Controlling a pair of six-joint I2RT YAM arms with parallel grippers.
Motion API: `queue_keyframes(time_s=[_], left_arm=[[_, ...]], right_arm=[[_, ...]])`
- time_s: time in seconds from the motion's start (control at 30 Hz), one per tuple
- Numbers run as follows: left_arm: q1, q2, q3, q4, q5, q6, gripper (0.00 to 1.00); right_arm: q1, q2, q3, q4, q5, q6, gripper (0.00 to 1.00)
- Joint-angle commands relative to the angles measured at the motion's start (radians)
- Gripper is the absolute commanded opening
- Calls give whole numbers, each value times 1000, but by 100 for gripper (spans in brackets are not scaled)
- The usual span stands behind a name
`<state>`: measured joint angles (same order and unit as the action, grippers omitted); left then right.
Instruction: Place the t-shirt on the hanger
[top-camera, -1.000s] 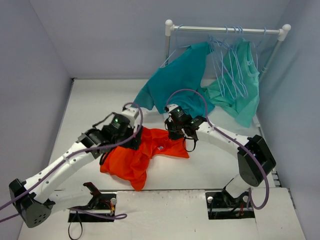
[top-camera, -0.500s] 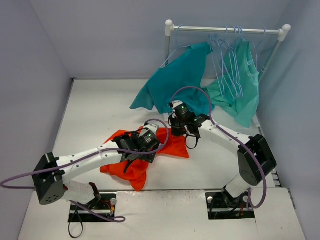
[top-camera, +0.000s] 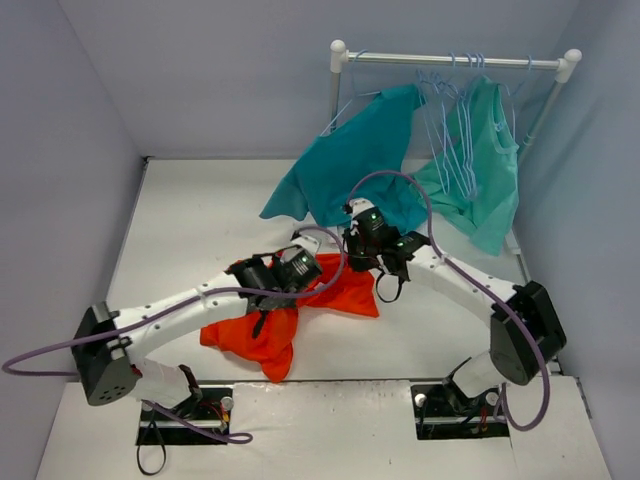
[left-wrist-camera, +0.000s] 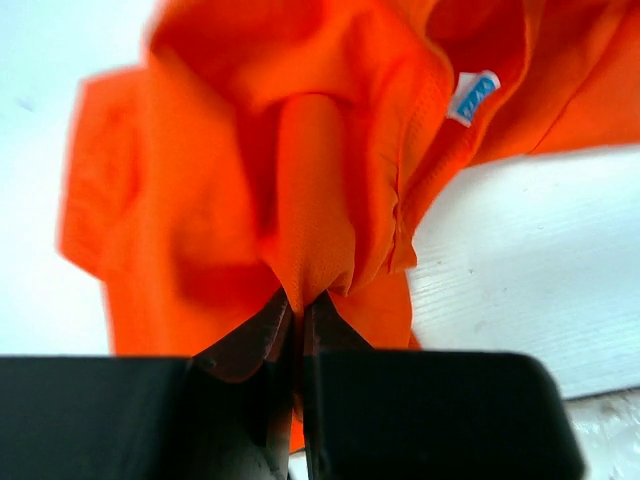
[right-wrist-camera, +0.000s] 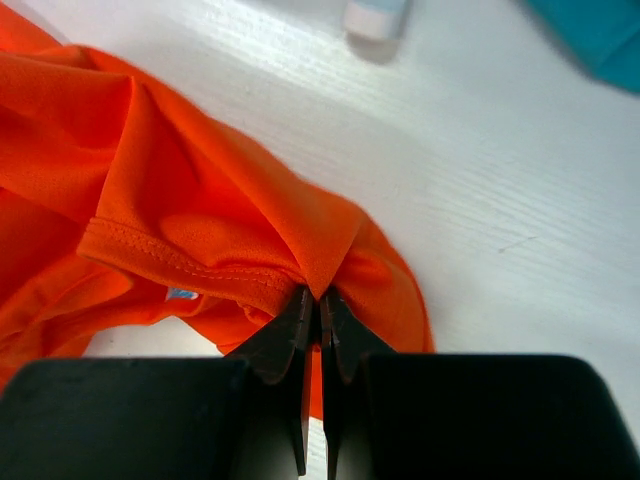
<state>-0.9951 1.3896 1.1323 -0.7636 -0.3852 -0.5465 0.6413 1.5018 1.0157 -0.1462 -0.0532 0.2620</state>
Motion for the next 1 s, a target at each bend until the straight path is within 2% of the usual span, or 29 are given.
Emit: queue_keyframes(time_s=[0.0, 0.17, 0.4, 0.6, 0.7, 0.77, 0.9, 0.97], left_arm=[[75, -194, 221, -118, -39, 151, 0], [253, -279, 530, -201, 85, 325, 0], [269, -160, 1019, -223, 121, 523, 0], [270, -46, 1257, -222, 131, 602, 0], [271, -32, 1272, -220, 155, 598, 0], [270, -54, 1199, -217, 183, 571, 0], [270, -139, 938, -187, 182, 479, 0], [270, -208, 729, -133, 202, 429, 0]], right_arm=[[-6, -175, 64, 33, 127, -66, 0], [-6, -300, 270, -6, 121, -172, 0], [-6, -287, 622, -15, 87, -338, 0], [-6, -210, 886, -16, 66, -416, 0], [-6, -191, 927, -16, 1, -395, 0], [-6, -202, 888, -15, -61, -369, 0], [-5, -259, 687, -13, -105, -299, 0], [-5, -294, 525, -13, -100, -261, 0]])
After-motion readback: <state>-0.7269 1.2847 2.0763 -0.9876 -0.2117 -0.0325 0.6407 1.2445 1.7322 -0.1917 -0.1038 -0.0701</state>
